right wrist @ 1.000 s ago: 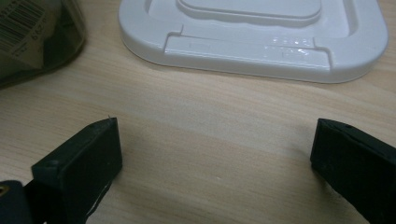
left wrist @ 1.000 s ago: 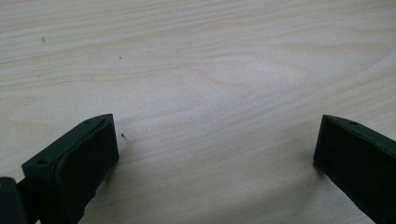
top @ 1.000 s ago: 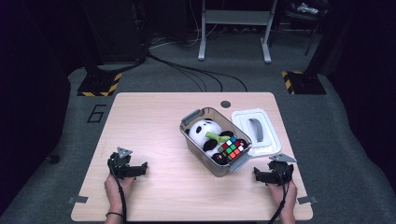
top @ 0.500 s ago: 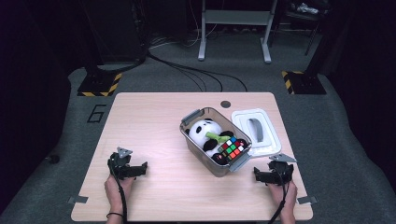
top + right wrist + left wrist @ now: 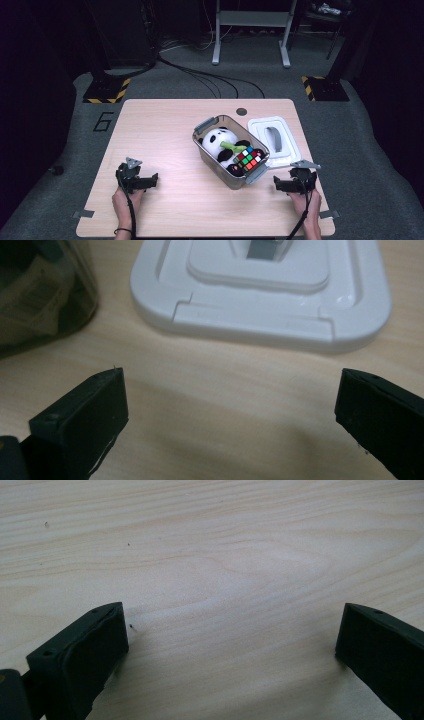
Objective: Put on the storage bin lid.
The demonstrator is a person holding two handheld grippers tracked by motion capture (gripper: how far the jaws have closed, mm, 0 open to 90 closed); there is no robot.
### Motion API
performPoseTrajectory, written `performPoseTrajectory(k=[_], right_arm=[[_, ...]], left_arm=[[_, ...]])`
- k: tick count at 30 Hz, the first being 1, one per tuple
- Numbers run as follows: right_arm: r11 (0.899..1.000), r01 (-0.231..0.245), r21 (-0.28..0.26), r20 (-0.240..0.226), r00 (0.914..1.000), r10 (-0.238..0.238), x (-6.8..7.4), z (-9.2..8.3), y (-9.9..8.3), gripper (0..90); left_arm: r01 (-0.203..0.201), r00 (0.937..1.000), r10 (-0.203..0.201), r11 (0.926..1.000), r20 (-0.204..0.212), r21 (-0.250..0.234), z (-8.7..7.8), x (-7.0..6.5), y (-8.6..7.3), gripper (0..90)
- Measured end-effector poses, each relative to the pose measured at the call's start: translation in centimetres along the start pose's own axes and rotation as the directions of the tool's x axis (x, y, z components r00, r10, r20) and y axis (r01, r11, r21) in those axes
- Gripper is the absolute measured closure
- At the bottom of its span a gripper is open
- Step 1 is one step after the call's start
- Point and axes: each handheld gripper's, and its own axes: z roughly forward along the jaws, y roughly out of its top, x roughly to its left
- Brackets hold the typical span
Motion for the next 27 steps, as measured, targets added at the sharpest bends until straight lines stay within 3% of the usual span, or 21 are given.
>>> performPoseTrajectory(k=[9,14,22,27], right_arm=[[1.000,0.012,-0.019,-0.018,0.9998,-0.012,-1.5,0.5,3.8,0.0],[0.999,0.032,-0.017,-0.022,0.9992,-0.032,-1.7,1.5,5.9,0.0],[1.000,0.009,0.002,-0.034,0.9994,-0.009,-2.3,3.9,8.6,0.2],[1.000,-0.002,0.010,-0.038,0.9993,0.002,-2.8,5.4,10.1,13.2]], left_arm=[[-0.003,1.0000,0.003,1.0000,-0.001,-0.005,0.1,0.0,0.0,0.3],[-0.001,1.0000,0.001,1.0000,-0.001,-0.005,0.0,0.0,0.0,0.3],[-0.001,1.0000,0.001,1.0000,-0.001,-0.005,0.0,0.0,0.0,0.3],[-0.005,1.0000,0.005,1.0000,-0.002,-0.008,0.1,0.0,0.0,0.3]])
